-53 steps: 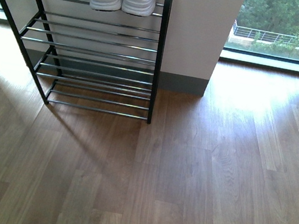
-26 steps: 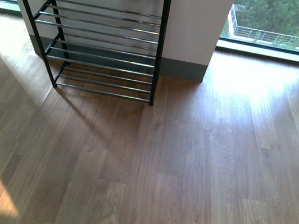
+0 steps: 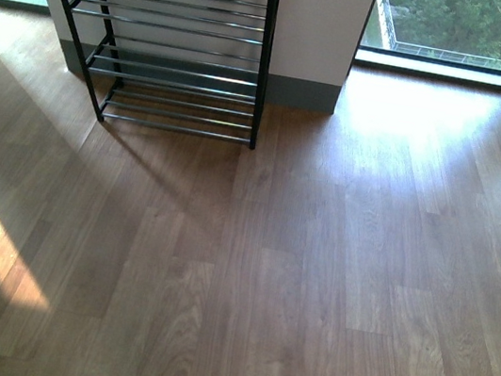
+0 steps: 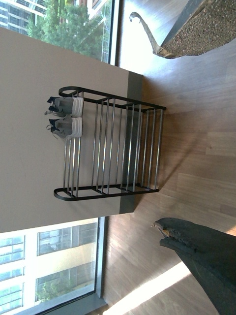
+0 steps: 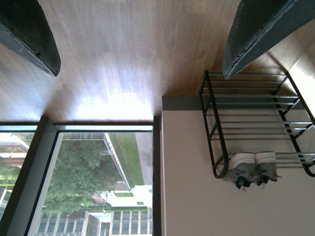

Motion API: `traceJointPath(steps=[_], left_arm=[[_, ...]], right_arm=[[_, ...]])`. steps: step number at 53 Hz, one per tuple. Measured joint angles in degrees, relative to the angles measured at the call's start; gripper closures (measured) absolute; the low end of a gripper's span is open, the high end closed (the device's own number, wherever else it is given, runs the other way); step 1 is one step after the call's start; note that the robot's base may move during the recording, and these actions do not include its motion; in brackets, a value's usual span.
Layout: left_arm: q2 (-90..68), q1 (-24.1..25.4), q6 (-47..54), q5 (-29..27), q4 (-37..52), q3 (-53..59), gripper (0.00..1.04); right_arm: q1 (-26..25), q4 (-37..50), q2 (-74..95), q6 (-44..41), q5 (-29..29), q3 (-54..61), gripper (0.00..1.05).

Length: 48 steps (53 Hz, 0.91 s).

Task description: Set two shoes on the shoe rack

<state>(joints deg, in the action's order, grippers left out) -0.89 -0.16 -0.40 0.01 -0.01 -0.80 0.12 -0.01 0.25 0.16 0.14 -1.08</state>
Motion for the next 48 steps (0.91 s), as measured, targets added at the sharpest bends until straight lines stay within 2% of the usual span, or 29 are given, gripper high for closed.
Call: traceJointPath(steps=[48], left_arm=[[0.0, 0.0, 0.0, -0.1, 0.0, 0.0, 0.09]], right_arm=[[0.0, 0.0, 0.0, 0.0, -0.2, 0.0, 0.09]])
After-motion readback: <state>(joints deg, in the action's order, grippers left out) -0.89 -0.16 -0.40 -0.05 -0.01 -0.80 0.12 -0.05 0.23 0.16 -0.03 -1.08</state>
